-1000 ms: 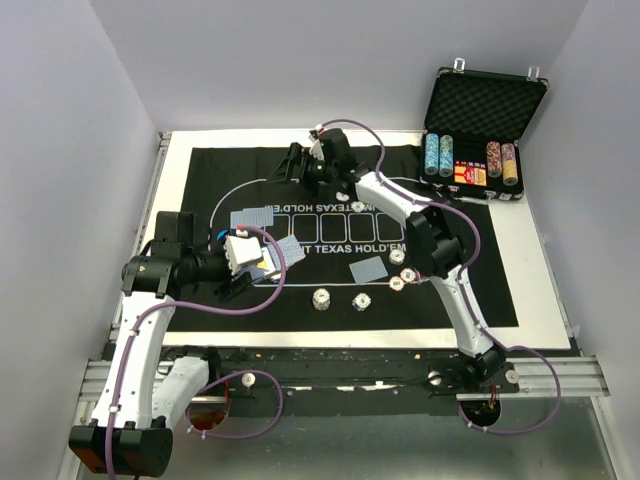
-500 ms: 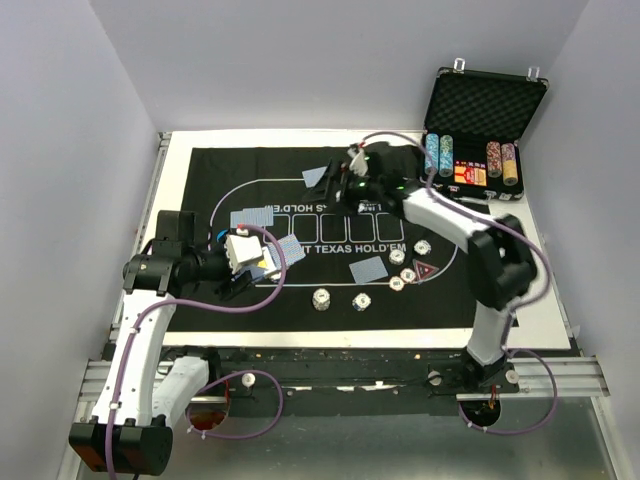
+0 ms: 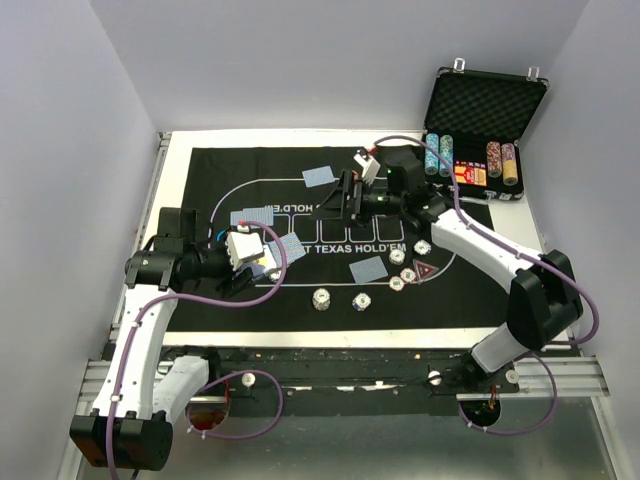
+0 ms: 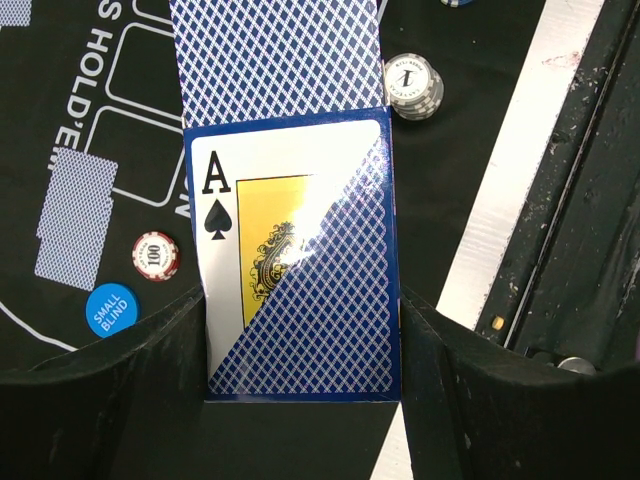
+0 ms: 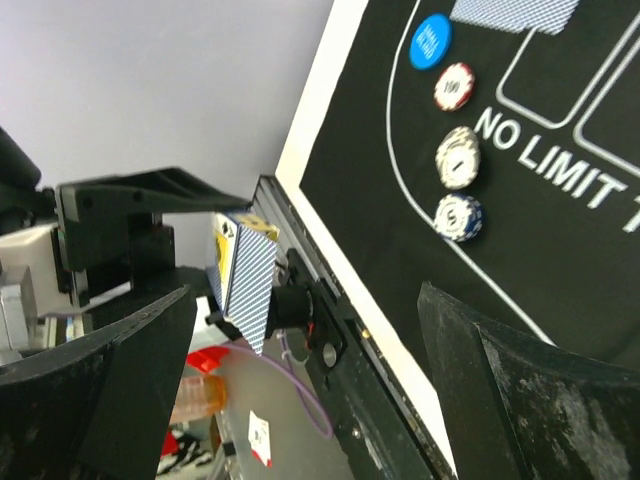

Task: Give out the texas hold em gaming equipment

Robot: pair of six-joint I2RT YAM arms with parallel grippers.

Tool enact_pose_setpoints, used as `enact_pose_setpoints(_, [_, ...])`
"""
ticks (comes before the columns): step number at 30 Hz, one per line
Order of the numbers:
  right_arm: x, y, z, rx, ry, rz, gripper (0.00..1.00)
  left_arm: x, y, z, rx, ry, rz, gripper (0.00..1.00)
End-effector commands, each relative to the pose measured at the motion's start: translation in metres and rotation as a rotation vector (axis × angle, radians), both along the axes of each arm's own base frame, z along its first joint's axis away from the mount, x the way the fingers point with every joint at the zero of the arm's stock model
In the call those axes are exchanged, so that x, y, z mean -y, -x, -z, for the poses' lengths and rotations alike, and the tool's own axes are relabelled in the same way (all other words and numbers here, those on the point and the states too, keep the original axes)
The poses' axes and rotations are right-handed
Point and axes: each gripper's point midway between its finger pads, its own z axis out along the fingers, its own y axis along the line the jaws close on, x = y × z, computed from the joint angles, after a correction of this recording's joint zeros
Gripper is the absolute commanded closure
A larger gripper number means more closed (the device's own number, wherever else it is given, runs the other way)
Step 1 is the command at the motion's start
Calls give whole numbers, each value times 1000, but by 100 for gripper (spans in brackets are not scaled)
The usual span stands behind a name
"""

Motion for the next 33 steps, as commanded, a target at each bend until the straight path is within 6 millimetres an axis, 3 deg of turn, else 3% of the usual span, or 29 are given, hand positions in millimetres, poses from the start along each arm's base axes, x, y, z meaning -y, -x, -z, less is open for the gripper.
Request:
enact_pose_setpoints(1, [-24, 33, 10, -8, 16, -133, 0, 8, -1, -8, 26, 44, 31, 53])
enact_pose_setpoints(11, [-59, 53, 14, -20, -3, -206, 2, 8, -1, -9, 26, 43, 27, 53])
enact_pose_setpoints(20, [-63, 51, 29, -69, 3, -194, 27, 8, -2, -11, 33, 48, 26, 53])
enact_pose_setpoints(33, [-60, 60, 9, -80, -49, -188, 66, 7, -2, -8, 31, 43, 23, 53])
